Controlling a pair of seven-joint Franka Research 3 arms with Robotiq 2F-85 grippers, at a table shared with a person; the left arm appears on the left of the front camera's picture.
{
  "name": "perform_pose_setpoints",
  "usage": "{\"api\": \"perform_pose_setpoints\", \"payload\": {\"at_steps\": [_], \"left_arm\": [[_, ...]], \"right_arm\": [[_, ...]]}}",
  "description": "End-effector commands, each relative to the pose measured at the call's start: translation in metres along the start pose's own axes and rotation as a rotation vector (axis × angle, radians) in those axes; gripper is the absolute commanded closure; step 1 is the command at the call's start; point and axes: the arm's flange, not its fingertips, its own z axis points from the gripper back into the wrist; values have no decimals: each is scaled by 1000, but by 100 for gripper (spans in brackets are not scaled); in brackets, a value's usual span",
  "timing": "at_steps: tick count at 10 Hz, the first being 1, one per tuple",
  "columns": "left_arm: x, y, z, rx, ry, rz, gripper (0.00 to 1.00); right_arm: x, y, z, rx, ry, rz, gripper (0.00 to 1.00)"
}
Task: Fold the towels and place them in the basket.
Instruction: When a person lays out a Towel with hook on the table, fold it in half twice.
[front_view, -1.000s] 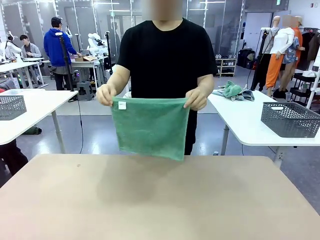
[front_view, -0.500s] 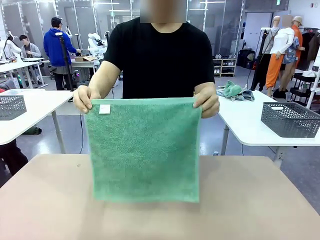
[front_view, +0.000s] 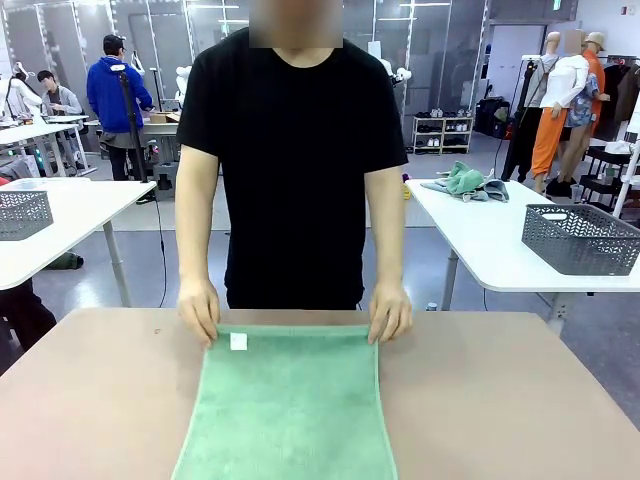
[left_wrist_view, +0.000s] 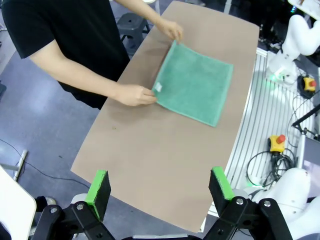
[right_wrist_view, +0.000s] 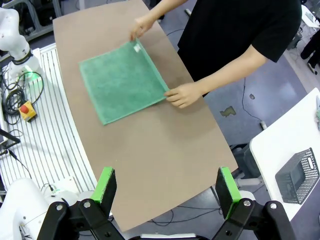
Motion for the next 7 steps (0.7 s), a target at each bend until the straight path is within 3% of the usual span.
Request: {"api": "perform_pose_setpoints", "payload": {"at_steps": [1, 7], "left_arm": [[1, -1, 0, -2, -2, -3, 0], [1, -1, 0, -2, -2, -3, 0]], "right_arm": [[0, 0, 1, 0, -4, -1, 0], [0, 0, 1, 0, -4, -1, 0]]}}
